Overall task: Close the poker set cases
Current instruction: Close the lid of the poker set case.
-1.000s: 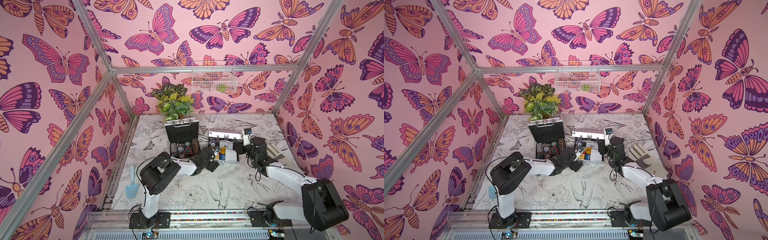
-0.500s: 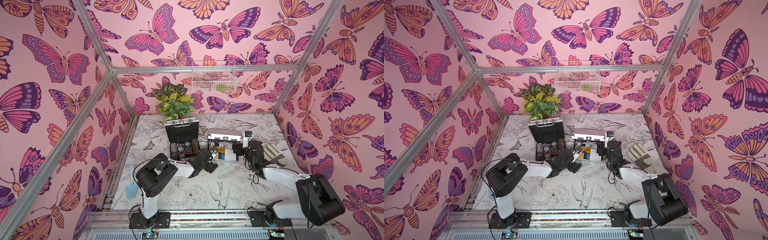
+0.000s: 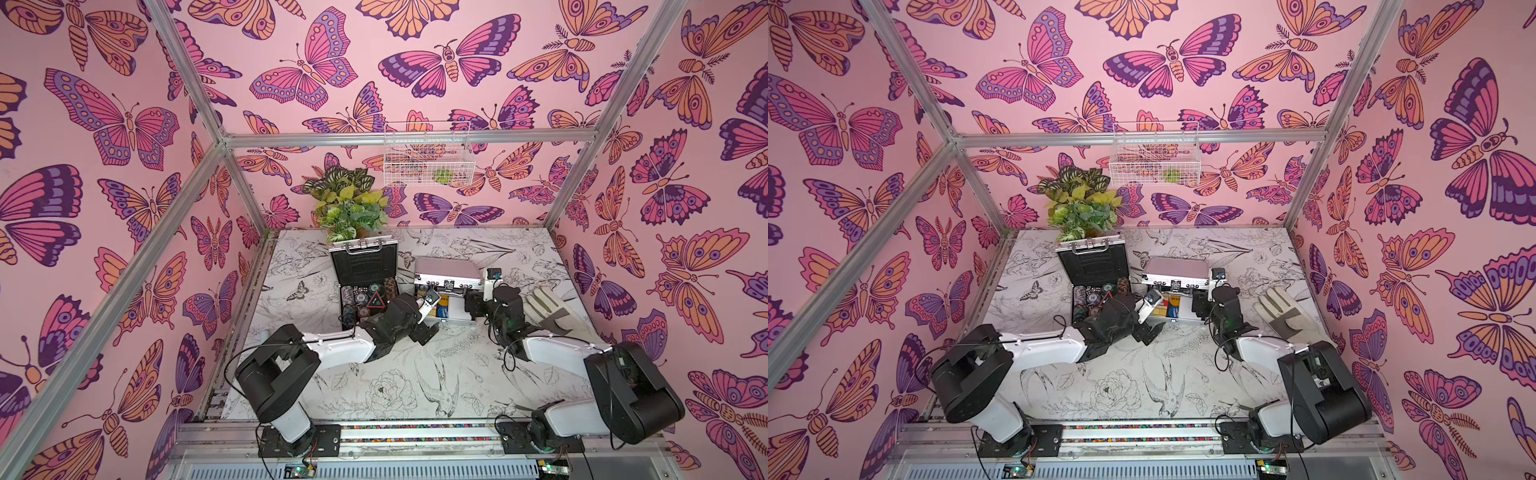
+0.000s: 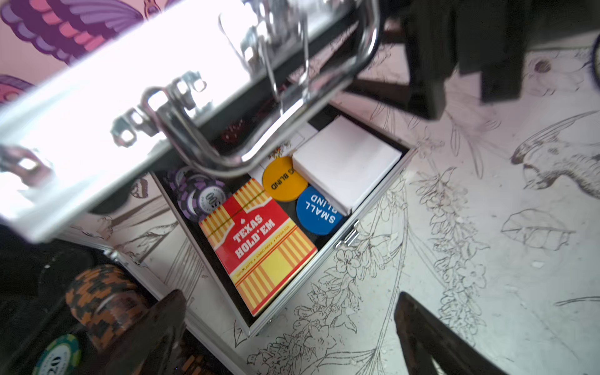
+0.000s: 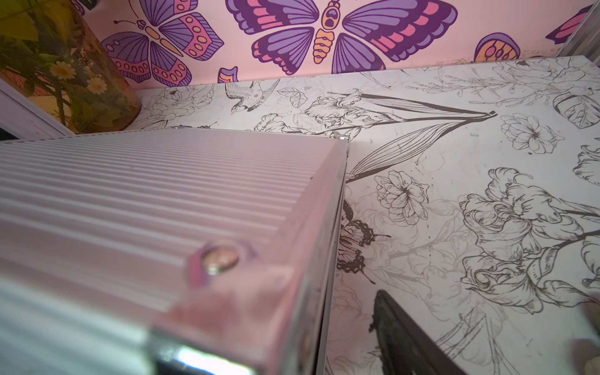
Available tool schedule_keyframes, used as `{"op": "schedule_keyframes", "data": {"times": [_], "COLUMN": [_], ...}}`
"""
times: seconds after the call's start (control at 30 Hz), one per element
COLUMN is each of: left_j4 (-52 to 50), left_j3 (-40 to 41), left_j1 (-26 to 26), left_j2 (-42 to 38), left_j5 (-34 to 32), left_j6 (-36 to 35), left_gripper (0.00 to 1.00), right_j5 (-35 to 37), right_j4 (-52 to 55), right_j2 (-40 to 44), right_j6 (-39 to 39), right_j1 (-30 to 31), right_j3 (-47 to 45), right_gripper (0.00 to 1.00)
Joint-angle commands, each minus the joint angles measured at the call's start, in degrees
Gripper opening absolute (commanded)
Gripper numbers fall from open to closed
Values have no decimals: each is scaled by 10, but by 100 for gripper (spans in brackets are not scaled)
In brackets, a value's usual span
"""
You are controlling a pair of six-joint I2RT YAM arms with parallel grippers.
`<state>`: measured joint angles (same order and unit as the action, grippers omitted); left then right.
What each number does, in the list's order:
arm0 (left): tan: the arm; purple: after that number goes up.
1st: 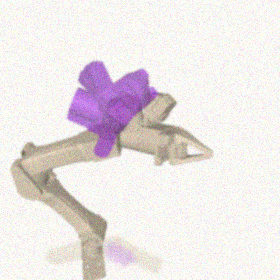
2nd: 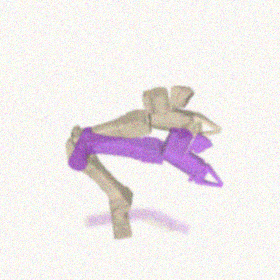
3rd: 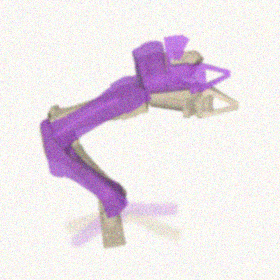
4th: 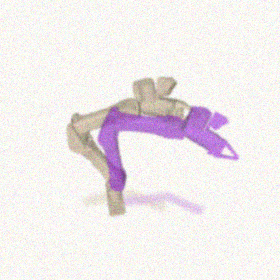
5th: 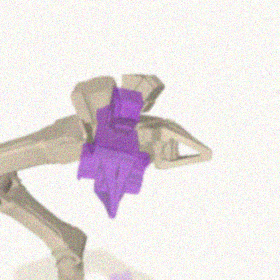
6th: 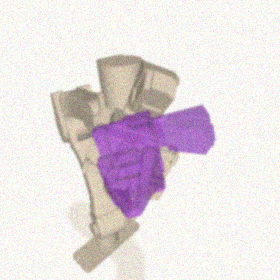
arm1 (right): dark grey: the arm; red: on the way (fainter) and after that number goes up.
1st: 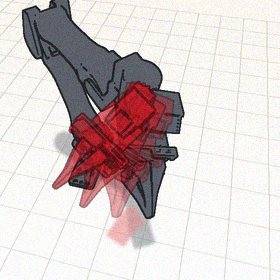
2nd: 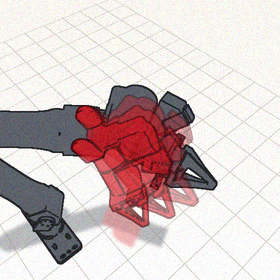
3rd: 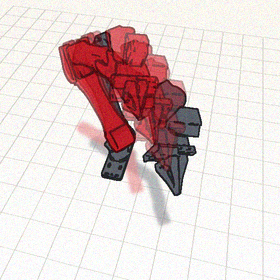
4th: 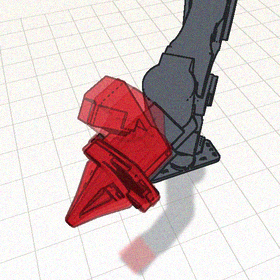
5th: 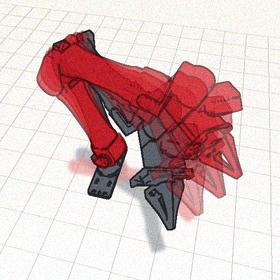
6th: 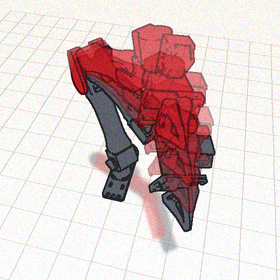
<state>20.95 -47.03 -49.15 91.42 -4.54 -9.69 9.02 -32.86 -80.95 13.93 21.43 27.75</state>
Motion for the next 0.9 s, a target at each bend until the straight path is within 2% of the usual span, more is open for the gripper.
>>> {"op": "schedule_keyframes", "data": {"times": [0.0, 0.3, 0.63, 0.87], "left_j4": [-9, -14, -57, -87], "left_j3": [-22, -109, -253, -315], "left_j1": [0, 0, 10, 24], "left_j2": [-23, 8, 137, 200], "left_j5": [-8, -45, -92, -100], "left_j6": [-23, -63, -67, -63], "left_gripper": [100, 100, 100, 100], "right_j5": [8, 17, 32, 46], "right_j4": [-33, -59, -48, -54], "right_j2": [-9, -21, -18, -15], "right_j6": [17, 27, 41, 55], "right_j1": [9, 22, 37, 48], "right_j3": [-11, -35, -43, -62], "right_gripper": [76, 77, 77, 77]}}
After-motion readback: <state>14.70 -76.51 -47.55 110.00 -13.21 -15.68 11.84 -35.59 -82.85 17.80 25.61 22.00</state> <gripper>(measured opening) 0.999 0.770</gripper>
